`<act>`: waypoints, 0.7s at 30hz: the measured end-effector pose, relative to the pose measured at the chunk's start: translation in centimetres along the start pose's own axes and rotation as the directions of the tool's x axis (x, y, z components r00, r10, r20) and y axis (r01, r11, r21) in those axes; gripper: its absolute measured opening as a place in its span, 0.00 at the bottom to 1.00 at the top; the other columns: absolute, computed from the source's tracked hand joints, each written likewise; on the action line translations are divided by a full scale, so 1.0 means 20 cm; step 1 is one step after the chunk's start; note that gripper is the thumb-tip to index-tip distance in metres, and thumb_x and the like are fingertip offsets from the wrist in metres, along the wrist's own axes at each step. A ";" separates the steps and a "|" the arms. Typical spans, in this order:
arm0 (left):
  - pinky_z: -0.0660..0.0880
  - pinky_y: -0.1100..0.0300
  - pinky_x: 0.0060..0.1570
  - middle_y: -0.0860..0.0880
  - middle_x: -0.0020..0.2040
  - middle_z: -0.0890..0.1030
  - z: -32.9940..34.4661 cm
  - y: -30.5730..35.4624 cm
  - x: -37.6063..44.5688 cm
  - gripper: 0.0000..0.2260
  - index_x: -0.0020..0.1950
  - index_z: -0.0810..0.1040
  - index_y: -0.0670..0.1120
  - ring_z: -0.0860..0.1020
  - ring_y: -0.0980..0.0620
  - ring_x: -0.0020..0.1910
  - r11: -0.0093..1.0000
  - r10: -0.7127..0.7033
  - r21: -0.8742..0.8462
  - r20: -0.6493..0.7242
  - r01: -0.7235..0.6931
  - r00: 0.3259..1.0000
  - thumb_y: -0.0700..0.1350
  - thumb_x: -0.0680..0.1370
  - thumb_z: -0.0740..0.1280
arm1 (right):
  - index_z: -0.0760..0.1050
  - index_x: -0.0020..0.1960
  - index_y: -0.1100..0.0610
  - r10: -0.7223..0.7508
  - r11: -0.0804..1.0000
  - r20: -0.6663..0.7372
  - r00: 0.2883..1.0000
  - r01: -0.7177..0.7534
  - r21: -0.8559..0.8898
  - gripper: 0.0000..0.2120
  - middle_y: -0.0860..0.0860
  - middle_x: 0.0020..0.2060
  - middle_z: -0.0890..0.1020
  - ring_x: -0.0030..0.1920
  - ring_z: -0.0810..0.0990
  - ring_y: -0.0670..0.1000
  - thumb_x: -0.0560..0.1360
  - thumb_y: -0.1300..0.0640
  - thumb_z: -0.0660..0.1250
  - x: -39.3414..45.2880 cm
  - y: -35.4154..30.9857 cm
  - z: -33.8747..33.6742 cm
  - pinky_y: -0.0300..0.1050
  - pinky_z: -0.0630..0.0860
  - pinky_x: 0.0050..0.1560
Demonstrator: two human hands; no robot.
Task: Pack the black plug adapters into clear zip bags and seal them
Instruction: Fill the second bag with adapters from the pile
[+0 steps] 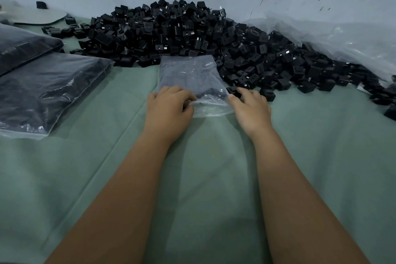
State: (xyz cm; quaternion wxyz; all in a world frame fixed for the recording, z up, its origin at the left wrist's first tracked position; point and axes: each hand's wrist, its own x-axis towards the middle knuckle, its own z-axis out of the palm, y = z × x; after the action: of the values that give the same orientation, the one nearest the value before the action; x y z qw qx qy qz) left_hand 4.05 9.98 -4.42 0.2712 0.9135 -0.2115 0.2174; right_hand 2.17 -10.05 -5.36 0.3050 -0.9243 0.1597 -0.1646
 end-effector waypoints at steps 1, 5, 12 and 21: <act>0.62 0.53 0.59 0.55 0.52 0.79 0.00 0.00 0.00 0.08 0.54 0.82 0.53 0.74 0.50 0.57 1.000 -0.004 0.001 0.003 0.004 1.000 0.45 0.77 0.66 | 0.64 0.73 0.41 0.000 1.000 0.004 1.000 0.000 0.007 0.25 0.49 0.70 0.67 0.71 0.59 0.52 0.77 0.38 0.54 0.00 0.00 0.00 0.51 0.55 0.71; 0.61 0.54 0.59 0.55 0.53 0.79 0.00 0.00 0.00 0.09 0.55 0.82 0.53 0.73 0.51 0.57 1.000 -0.009 0.000 0.011 0.009 1.000 0.45 0.77 0.66 | 0.58 0.71 0.30 0.013 0.992 0.118 0.993 0.001 -0.123 0.22 0.50 0.73 0.63 0.73 0.55 0.53 0.77 0.36 0.48 0.01 -0.01 0.01 0.50 0.50 0.70; 0.60 0.55 0.57 0.56 0.53 0.78 0.00 -0.01 0.00 0.08 0.54 0.82 0.53 0.73 0.52 0.57 1.000 -0.006 0.007 0.017 0.006 1.000 0.45 0.77 0.66 | 0.62 0.72 0.34 -0.002 0.989 0.075 0.997 0.013 -0.146 0.22 0.51 0.71 0.66 0.72 0.57 0.53 0.78 0.38 0.49 0.00 -0.01 0.01 0.49 0.52 0.69; 0.62 0.55 0.59 0.55 0.53 0.79 0.00 0.00 0.00 0.08 0.54 0.82 0.52 0.74 0.51 0.57 1.000 -0.013 -0.017 0.010 0.013 1.000 0.44 0.77 0.66 | 0.77 0.59 0.49 0.100 0.951 -0.187 0.977 -0.039 0.306 0.13 0.44 0.56 0.69 0.46 0.72 0.40 0.76 0.51 0.65 0.00 -0.01 -0.02 0.23 0.63 0.39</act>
State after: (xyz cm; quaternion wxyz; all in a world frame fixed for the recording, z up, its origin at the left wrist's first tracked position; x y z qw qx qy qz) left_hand 4.03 10.03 -4.42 0.2791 0.9136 -0.2090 0.2092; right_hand 2.13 -10.07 -4.87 0.4300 -0.8397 0.1952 -0.2683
